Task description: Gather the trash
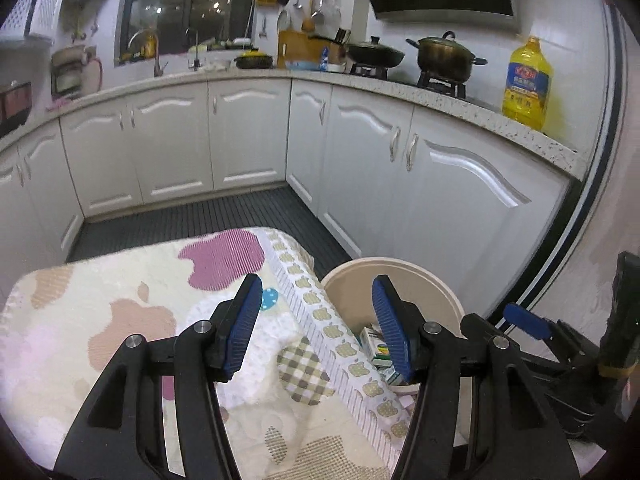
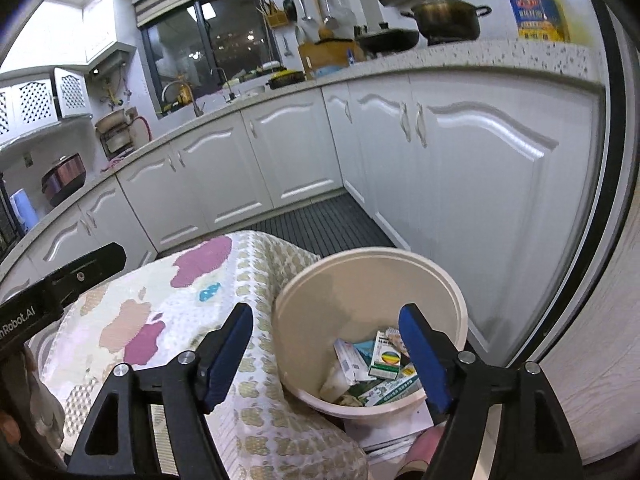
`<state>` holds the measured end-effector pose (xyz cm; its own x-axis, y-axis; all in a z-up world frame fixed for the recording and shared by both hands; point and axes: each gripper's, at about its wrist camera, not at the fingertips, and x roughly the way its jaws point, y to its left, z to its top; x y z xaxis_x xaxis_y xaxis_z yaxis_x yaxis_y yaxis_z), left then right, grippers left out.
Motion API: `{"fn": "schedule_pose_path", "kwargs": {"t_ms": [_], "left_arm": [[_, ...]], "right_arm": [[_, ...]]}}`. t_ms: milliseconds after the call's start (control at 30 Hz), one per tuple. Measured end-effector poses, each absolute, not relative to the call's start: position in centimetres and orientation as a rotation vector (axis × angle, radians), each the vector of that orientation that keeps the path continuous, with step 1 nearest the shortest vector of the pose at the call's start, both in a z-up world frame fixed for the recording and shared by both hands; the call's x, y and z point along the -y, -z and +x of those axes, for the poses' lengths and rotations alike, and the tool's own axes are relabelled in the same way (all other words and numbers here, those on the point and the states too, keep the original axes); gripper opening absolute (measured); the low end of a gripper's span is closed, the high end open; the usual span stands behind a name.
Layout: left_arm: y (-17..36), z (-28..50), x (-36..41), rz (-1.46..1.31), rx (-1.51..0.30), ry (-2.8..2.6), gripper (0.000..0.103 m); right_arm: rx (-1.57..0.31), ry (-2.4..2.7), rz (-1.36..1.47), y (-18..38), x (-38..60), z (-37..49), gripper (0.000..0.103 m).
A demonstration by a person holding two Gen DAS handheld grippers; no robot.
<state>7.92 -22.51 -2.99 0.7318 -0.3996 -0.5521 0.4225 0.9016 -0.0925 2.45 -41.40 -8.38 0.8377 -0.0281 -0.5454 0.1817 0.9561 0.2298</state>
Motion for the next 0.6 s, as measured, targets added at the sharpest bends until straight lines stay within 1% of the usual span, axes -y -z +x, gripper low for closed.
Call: {"fn": "schedule_pose_path", "kwargs": {"t_ms": [67,100,133,167,200,233,267,333,600], "left_arm": [[2.6,7.4,22.6,0.053,-0.580,0.452,0.056],[2.3,7.2,22.5,0.054,-0.572,0.455,0.059],[2.2,7.0,22.4,0.052,-0.565,0.458,0.068],[2.0,6.8,22.3,0.044,-0.553,0.467,0.072],[1.8,6.6,22.2,0.039,-0.542,0.474,0.080],[1.7,6.4,22.1,0.038,-0.530,0.482,0.084],[1.5,6.2,22.1,0.041,-0.518,0.485,0.085],[1.3,5.9,22.0,0.050,-0.506,0.480,0.091],[1.1,5.7,21.1,0.039,-0.503,0.462,0.091]], "right_arm": [[-0.544,0.122,0.263,7.8,41.0,2.1,0.077],[-0.535,0.125,0.255,7.6,40.8,2.0,0.078],[-0.525,0.128,0.247,7.4,40.6,1.8,0.079],[-0.515,0.131,0.239,7.1,40.4,1.7,0.080],[-0.508,0.134,0.233,7.0,40.3,1.5,0.081],[-0.501,0.136,0.227,6.8,40.1,1.4,0.082],[-0.493,0.136,0.223,6.7,40.0,1.3,0.082],[-0.482,0.138,0.217,6.4,39.8,1.1,0.085],[-0.451,0.155,0.212,5.9,39.7,0.6,0.087]]}}
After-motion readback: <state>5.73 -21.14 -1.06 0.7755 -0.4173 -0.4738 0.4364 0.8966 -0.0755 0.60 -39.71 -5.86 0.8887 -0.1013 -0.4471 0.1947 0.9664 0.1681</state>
